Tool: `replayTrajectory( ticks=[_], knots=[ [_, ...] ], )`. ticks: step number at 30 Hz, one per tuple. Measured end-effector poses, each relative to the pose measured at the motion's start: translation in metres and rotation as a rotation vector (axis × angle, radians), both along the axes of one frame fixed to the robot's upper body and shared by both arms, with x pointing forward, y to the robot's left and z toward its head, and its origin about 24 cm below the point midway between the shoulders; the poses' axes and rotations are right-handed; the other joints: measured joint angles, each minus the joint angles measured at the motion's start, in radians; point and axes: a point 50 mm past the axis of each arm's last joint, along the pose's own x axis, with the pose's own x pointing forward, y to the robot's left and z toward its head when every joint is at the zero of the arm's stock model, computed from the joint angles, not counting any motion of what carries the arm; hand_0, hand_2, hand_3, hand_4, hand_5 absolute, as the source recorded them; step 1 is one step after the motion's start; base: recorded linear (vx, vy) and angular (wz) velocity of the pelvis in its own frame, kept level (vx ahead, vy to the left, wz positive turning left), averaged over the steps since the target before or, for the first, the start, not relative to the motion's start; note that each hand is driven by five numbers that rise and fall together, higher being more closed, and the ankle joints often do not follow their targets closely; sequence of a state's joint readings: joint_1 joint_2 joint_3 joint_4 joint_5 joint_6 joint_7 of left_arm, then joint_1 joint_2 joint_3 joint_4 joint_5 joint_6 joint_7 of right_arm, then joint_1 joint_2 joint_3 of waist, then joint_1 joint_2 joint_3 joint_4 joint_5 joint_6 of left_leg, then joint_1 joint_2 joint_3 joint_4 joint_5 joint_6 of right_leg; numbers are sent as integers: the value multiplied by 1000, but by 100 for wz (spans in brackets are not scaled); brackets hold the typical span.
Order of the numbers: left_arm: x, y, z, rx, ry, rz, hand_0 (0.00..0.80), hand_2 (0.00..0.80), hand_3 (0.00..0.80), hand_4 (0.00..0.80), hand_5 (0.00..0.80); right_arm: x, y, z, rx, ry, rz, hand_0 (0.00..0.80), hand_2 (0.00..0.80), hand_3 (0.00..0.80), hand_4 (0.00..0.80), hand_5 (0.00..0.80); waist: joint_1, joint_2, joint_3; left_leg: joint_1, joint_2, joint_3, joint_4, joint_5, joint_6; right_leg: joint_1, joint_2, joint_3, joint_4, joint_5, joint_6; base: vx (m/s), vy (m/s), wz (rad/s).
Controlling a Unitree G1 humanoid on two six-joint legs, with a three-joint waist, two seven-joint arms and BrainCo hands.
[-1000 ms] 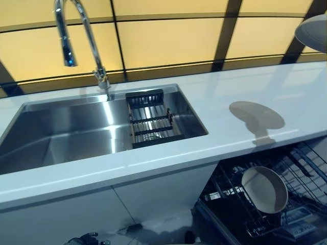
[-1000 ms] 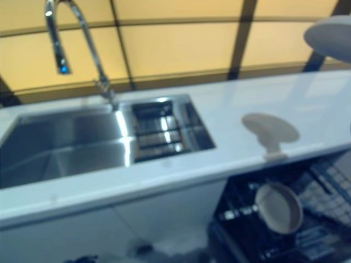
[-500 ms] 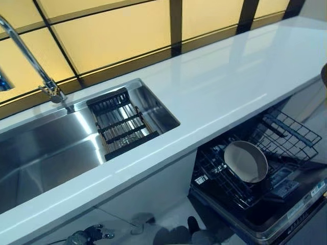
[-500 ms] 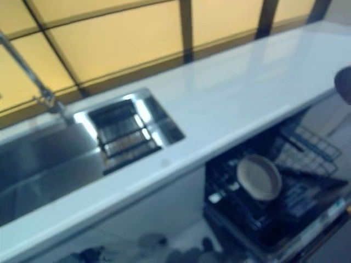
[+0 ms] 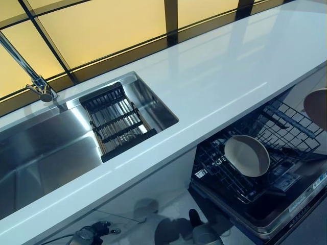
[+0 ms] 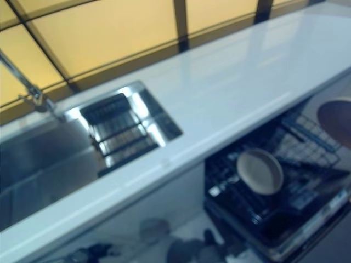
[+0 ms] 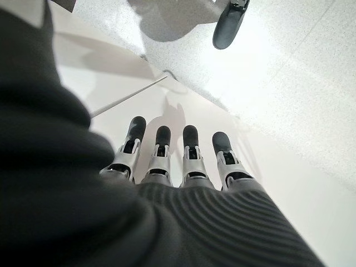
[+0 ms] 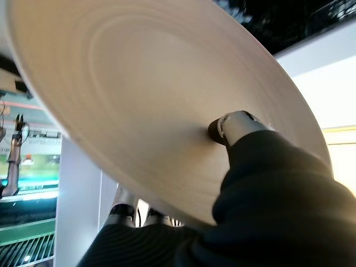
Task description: Take plates into dishwasher
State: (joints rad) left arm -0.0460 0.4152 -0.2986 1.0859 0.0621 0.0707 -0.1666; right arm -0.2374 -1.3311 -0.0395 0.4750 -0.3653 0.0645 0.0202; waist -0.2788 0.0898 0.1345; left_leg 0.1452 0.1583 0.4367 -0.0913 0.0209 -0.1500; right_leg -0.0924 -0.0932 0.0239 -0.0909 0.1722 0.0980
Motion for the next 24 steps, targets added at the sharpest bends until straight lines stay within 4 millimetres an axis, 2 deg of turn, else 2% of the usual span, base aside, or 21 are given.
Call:
replayTrajectory(
  ticks=[4,12,14,19,24],
  knots=[
    [2,-2,0,-3,-1,1,0,0,0,0,0,7,5,-18,-6,84,17,800,800,800,800,800,6,3,2,0,2,0,0,0,1,1,-1,-1,0,0,0,1,-21,0],
    [6,-4,1,0,0,0,0,0,0,0,0,20,9,-35,-37,163,-22,800,800,800,800,800,34,9,9,-2,9,-4,0,0,1,1,1,-7,0,-1,-1,-9,-51,1],
    [10,-4,1,1,-9,-3,0,0,0,0,0,19,5,-42,-58,202,-52,800,800,800,800,800,50,10,9,-3,9,-5,0,0,1,1,1,-8,0,-1,-1,-3,-36,1],
    [11,-4,2,11,-16,-5,0,0,0,0,0,23,2,-58,-29,198,-125,800,800,800,800,800,54,16,13,-12,9,-18,1,1,2,1,-2,-20,0,-2,-3,-19,-20,7],
    [18,-9,3,10,-32,-27,0,0,0,0,0,17,-8,-69,-9,186,-227,800,800,800,800,800,75,43,29,-19,3,-31,1,4,5,1,-11,-32,0,-3,-3,-31,-2,8]
  ],
)
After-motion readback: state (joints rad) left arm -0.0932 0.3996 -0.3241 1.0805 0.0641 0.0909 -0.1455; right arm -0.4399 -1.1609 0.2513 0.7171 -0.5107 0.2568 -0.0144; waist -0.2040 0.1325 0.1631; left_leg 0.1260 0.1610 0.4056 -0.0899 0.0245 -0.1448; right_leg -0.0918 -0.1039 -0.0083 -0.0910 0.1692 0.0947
